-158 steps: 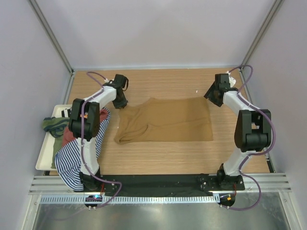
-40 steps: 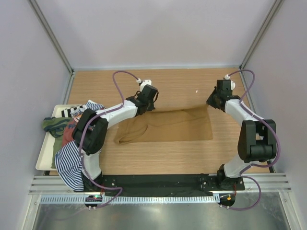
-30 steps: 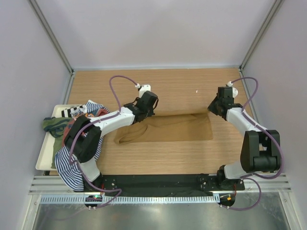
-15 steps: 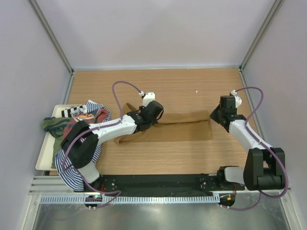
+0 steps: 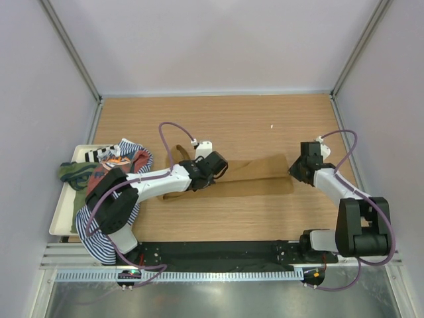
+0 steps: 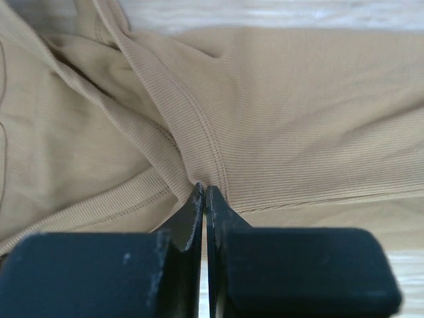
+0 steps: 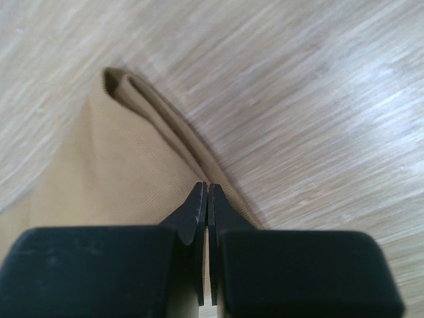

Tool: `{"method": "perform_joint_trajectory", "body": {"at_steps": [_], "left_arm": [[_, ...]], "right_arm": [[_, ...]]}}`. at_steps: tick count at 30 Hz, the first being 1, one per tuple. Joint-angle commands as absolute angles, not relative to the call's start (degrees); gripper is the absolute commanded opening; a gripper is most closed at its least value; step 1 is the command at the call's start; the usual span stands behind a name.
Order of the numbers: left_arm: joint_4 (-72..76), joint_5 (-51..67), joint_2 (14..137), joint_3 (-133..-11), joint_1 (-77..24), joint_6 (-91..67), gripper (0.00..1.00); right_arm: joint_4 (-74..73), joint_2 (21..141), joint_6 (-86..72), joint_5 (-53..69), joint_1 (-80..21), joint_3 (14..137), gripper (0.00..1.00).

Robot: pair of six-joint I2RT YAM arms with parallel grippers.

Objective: Fold and stack the tank tops

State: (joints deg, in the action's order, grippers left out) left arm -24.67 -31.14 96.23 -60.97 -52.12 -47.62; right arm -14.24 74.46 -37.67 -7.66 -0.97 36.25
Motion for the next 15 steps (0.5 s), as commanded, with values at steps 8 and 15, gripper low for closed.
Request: {"method": "perform_joint_trajectory", "body": {"at_steps": [8, 15], "left_arm": [[-26.90, -27.51, 98.62, -58.54, -53.43, -50.10, 0.05], [-24.52, -28.74, 93.17, -54.94, -53.70, -50.80, 0.16]], "right_arm": [[-17.49, 77.17, -37.09, -10.37, -0.70, 37.53, 0.24], [-20.04, 72.96, -34.81, -11.78, -0.70, 38.85, 0.33]]}}
